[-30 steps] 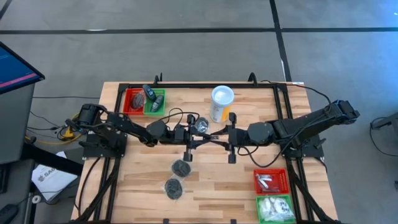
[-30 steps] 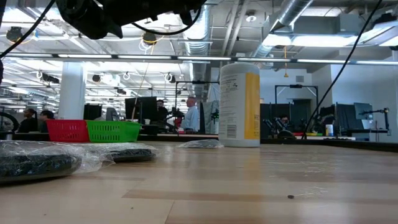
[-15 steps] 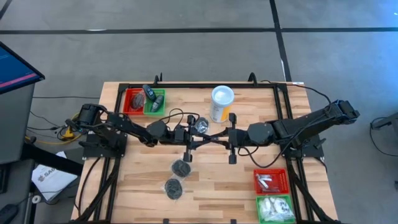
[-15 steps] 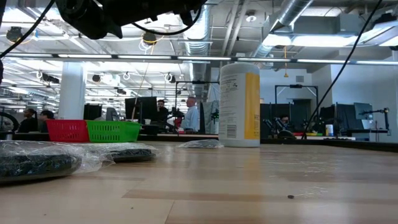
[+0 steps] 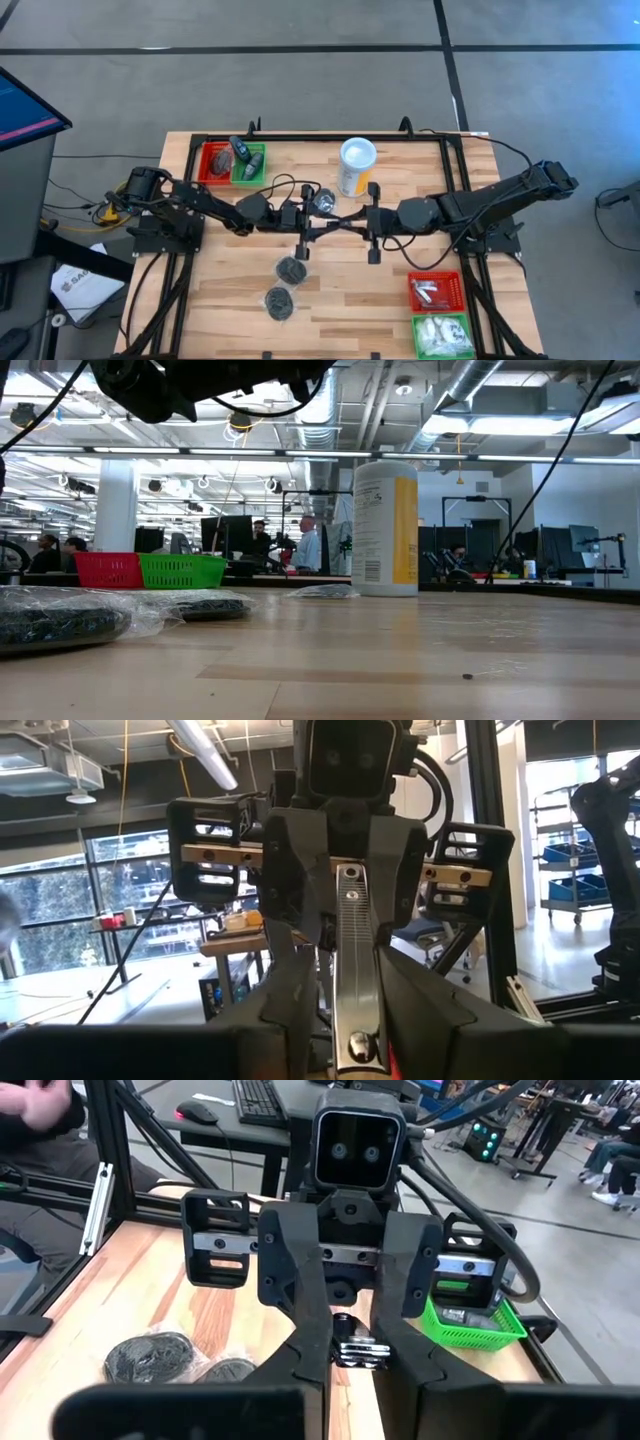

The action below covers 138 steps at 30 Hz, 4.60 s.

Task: Pick & Place Travel size toiletries
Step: Put the silver nail cutter into the bottom red bin, then put the black hairbrush into the top red bin

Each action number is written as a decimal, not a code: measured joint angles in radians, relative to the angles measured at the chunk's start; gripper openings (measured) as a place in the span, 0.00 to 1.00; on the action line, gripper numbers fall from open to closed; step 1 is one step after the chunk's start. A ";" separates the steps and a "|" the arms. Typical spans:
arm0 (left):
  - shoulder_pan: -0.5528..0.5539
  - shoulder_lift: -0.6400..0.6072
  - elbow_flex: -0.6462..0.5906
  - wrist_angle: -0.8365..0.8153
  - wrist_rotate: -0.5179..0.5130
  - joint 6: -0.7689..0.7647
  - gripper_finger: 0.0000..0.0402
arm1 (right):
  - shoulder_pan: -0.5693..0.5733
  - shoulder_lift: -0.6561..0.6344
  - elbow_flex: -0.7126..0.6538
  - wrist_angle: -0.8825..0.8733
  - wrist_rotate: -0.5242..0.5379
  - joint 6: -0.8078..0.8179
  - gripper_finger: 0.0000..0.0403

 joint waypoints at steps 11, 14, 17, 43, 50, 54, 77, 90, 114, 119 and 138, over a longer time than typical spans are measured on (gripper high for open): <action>-0.004 -0.002 0.000 -0.037 -0.023 -0.001 0.35 | 0.049 -0.035 0.000 -0.165 0.008 0.123 0.09; -0.004 -0.002 0.000 -0.048 -0.019 -0.001 0.36 | 0.059 -0.036 0.000 -0.253 0.010 0.197 0.09; -0.004 -0.002 0.000 -0.061 -0.019 -0.001 0.36 | 0.074 -0.036 0.000 -0.345 0.012 0.289 0.09; -0.004 -0.002 0.000 -0.066 -0.018 -0.032 0.35 | 0.365 -0.035 0.000 -0.941 0.007 1.067 0.09; -0.004 -0.002 0.000 -0.066 -0.018 -0.032 0.35 | 0.475 -0.035 0.000 -1.004 -0.003 1.257 0.09; -0.004 -0.001 -0.001 -0.066 -0.018 -0.032 0.34 | 0.543 -0.033 0.000 -1.044 -0.019 1.380 0.09; -0.004 0.000 -0.001 -0.067 -0.018 -0.032 0.34 | 0.762 -0.032 -0.209 -0.912 -0.090 1.786 0.10; -0.004 0.000 -0.001 -0.067 -0.018 -0.032 0.34 | 0.761 -0.033 -0.225 -0.910 -0.108 1.773 0.15; 0.000 0.000 -0.001 -0.100 -0.018 -0.031 0.34 | 0.739 -0.033 -0.224 -0.898 -0.009 1.686 0.18; 0.014 0.000 -0.001 -0.186 -0.028 -0.032 0.34 | 0.689 -0.033 -0.224 -0.898 0.027 1.612 0.18; 0.108 0.000 -0.001 -0.623 -0.255 -0.050 0.34 | 0.443 -0.033 -0.224 -0.812 0.030 1.254 0.18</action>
